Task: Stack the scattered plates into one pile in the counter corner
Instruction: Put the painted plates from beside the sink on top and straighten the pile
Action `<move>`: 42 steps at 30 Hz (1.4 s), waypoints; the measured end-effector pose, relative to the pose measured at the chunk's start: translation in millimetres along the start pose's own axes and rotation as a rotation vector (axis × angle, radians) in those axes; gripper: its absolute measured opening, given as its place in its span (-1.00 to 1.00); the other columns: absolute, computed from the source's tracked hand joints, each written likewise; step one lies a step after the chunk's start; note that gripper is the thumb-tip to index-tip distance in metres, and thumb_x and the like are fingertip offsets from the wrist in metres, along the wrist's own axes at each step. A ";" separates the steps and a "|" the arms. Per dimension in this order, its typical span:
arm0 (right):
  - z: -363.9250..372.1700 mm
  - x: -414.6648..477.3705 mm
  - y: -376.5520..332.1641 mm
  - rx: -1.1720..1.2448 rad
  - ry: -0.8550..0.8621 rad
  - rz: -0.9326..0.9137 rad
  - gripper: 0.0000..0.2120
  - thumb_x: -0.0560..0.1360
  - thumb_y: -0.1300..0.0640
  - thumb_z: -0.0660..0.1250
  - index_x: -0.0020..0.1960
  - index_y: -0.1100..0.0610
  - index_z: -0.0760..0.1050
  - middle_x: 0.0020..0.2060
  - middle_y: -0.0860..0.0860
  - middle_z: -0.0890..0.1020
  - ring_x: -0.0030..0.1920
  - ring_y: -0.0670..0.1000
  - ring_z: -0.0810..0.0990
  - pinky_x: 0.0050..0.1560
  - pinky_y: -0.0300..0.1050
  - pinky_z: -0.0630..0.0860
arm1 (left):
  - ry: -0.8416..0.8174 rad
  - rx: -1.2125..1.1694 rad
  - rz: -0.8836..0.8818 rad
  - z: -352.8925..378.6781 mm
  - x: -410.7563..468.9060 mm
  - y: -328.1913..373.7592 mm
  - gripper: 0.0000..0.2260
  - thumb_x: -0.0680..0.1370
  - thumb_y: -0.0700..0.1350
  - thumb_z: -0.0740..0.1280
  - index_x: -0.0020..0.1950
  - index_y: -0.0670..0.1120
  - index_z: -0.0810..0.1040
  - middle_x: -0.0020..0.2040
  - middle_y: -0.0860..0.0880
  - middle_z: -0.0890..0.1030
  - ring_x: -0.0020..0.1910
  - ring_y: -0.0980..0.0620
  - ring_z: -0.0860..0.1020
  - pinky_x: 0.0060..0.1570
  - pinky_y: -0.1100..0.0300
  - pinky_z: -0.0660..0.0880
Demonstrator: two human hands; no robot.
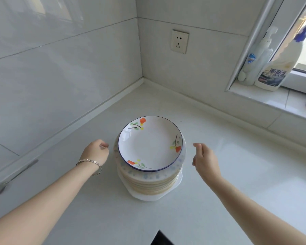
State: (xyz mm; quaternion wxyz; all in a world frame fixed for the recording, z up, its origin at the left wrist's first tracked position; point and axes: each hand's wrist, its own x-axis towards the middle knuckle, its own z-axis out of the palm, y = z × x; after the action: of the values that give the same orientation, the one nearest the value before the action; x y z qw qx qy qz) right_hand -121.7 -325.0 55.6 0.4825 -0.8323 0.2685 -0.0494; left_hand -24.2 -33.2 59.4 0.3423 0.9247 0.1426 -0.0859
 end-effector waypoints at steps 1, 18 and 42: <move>-2.8 -2.1 15.1 -0.004 -0.013 0.068 -0.80 0.59 0.16 0.01 0.04 0.03 0.41 -0.44 0.05 0.51 -0.42 -0.01 0.46 -0.41 -0.16 0.36 | 0.006 -0.028 -0.025 5.1 -1.7 -5.6 -0.77 0.48 -0.28 0.14 0.03 -0.11 0.53 -0.05 -0.14 0.64 -0.02 -0.18 0.63 0.06 0.05 0.50; 85.8 7.0 95.4 0.536 -0.246 0.660 -0.80 0.58 0.28 0.11 0.10 0.26 0.48 -0.11 0.21 0.60 -0.23 0.11 0.61 -0.48 -0.23 0.60 | -0.374 -0.640 -0.600 110.6 -37.3 -63.6 -0.84 0.56 -0.36 0.19 0.12 -0.21 0.40 -0.18 -0.17 0.56 -0.27 -0.06 0.55 -0.17 0.02 0.58; 115.8 178.7 31.9 0.491 -0.214 0.571 -0.83 0.56 0.32 0.17 0.04 0.21 0.52 -0.27 0.12 0.59 -0.31 0.11 0.59 -0.50 -0.22 0.60 | -0.261 -0.691 -0.591 133.5 112.6 10.2 -0.77 0.56 -0.37 0.21 -0.28 -0.20 0.34 -0.31 -0.15 0.49 -0.37 -0.07 0.51 -0.38 0.01 0.54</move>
State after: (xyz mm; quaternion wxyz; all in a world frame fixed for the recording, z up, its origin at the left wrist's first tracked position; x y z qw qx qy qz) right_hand 57.2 -335.9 -63.9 0.6868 -0.5844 0.4177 0.1113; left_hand 77.3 -105.3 -63.6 0.6060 0.6577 0.3757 -0.2429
